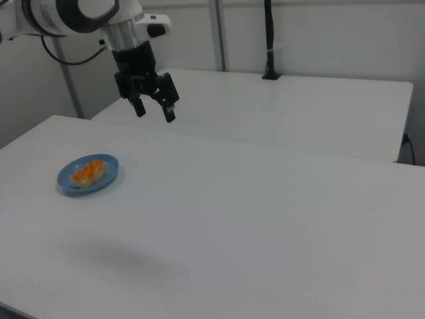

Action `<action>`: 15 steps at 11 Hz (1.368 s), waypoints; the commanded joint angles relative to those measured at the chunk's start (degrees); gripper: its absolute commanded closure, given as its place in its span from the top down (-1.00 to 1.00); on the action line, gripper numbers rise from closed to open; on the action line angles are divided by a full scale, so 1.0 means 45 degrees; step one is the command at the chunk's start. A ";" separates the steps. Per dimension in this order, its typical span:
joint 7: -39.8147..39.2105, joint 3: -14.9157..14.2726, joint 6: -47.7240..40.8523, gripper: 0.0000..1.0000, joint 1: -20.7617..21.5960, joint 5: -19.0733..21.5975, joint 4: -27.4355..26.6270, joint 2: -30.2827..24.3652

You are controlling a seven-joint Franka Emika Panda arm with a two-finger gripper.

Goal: Put the bread on the table
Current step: 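Move the open gripper toward the blue plate with the bread roll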

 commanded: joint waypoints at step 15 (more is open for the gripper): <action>0.0124 0.1251 0.1067 1.00 0.2077 0.0231 -0.0084 0.1588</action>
